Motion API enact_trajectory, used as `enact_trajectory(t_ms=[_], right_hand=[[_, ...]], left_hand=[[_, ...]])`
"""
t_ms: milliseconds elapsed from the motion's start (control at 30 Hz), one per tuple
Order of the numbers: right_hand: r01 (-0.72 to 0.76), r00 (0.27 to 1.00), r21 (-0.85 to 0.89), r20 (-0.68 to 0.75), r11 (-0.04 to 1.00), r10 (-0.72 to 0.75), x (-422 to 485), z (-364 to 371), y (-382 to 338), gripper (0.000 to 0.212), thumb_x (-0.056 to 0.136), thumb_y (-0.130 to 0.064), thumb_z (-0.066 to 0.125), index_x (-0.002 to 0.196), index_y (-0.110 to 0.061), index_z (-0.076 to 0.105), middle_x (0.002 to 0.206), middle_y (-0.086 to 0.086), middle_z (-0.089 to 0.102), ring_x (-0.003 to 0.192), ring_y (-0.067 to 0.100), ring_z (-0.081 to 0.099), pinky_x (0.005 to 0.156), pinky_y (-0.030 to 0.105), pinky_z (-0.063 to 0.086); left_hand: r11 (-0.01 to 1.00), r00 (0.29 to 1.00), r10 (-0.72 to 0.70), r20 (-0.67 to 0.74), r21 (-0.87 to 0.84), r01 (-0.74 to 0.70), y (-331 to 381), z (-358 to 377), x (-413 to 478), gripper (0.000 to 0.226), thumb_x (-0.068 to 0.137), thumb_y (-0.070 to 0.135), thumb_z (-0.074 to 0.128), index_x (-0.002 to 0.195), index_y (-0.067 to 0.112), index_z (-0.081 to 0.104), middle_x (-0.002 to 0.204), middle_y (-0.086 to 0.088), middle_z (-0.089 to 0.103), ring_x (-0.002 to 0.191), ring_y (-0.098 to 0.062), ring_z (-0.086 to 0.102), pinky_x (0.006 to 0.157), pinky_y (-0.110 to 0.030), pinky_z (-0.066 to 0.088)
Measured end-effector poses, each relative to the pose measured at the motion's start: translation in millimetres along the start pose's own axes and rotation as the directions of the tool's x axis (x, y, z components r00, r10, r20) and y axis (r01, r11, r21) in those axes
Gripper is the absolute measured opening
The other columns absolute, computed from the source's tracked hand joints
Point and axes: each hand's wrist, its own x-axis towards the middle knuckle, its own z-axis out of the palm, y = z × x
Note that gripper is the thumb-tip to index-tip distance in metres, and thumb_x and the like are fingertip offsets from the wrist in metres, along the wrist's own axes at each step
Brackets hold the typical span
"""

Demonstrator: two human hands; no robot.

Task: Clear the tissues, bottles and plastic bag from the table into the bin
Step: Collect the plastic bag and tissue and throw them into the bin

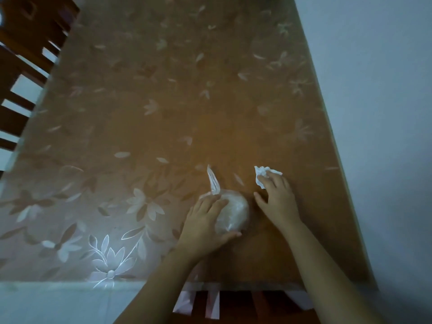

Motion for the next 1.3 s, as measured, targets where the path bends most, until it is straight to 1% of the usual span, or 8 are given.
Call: enact_trajectory(t_ms=[133,333,500,633,867,933,1100,1300], right_hand=[[0.001,1.000,-0.009,-0.018,1.000,-0.001,-1,2,3,0.036,0.063,-0.008,0.079,0.097,-0.008,0.067,0.111,0.014,0.062,0.103,0.037,0.053,0.078,0.044,0.048],[-0.010,0.999,0.008,-0.053,1.000,0.010,-7,5,6,0.030,0.061,0.000,0.078,0.088,-0.008,0.069,0.096,0.011,0.063,0.084,0.034,0.054,0.059,0.042,0.051],[-0.012,0.997,0.064,-0.080,0.998,0.017,-20,8,4,0.028,0.060,0.004,0.078,0.083,-0.007,0.070,0.085,0.010,0.060,0.074,0.030,0.051,0.059,0.033,0.046],[-0.021,0.996,0.115,-0.080,0.993,0.030,-30,8,0,0.025,0.058,0.010,0.076,0.077,-0.004,0.069,0.078,0.011,0.059,0.070,0.030,0.052,0.061,0.030,0.041],[-0.129,0.991,0.265,0.078,0.956,0.112,-44,3,-9,0.013,0.071,0.005,0.069,0.077,-0.006,0.068,0.080,0.001,0.052,0.077,0.022,0.054,0.064,0.018,0.039],[-0.155,0.987,0.312,0.093,0.938,0.132,-47,0,-16,0.013,0.073,0.005,0.068,0.075,-0.008,0.066,0.079,0.000,0.052,0.074,0.017,0.055,0.064,0.007,0.036],[-0.136,0.988,0.348,0.116,0.928,0.101,-47,-8,-41,0.018,0.073,0.005,0.068,0.071,-0.012,0.063,0.078,0.002,0.054,0.070,0.014,0.055,0.060,0.006,0.036],[-0.005,0.999,0.411,0.052,0.912,-0.018,-45,-17,-100,0.016,0.073,0.007,0.068,0.075,-0.008,0.065,0.081,0.004,0.058,0.080,0.002,0.054,0.064,0.004,0.038]], left_hand=[[0.985,0.993,-0.095,-0.066,-0.148,0.085,4,5,0,0.050,0.068,0.032,0.076,0.115,0.019,0.062,0.124,-0.001,0.056,0.117,-0.018,0.045,0.096,-0.025,0.029],[0.942,0.972,-0.197,-0.126,-0.298,0.152,6,9,-1,0.038,0.066,0.030,0.069,0.103,0.017,0.066,0.107,0.012,0.055,0.103,-0.014,0.050,0.087,-0.015,0.032],[0.892,0.942,-0.313,-0.124,-0.379,0.246,8,5,-6,0.023,0.076,0.015,0.071,0.098,0.020,0.066,0.095,0.023,0.054,0.093,0.000,0.051,0.079,0.002,0.030],[0.800,0.901,-0.424,-0.087,-0.502,0.328,12,-3,-13,0.018,0.079,0.012,0.068,0.087,0.028,0.063,0.086,0.020,0.057,0.082,0.006,0.053,0.066,0.003,0.035],[0.717,0.849,-0.522,-0.081,-0.581,0.386,13,-16,-32,0.026,0.081,0.014,0.067,0.074,0.037,0.057,0.077,0.011,0.062,0.077,-0.008,0.060,0.062,-0.009,0.041],[0.688,0.829,-0.554,-0.076,-0.602,0.405,12,-20,-39,0.027,0.082,0.016,0.065,0.072,0.039,0.054,0.076,0.015,0.059,0.074,-0.004,0.056,0.059,-0.007,0.038],[0.678,0.798,-0.579,-0.165,-0.642,0.359,4,-41,-57,0.029,0.080,0.010,0.065,0.072,0.036,0.057,0.077,0.014,0.061,0.074,0.001,0.055,0.057,0.001,0.036],[0.629,0.717,-0.643,-0.269,-0.719,0.295,-18,-79,-92,0.019,0.079,0.014,0.067,0.075,0.032,0.062,0.076,0.003,0.068,0.075,-0.013,0.063,0.064,-0.019,0.047]])
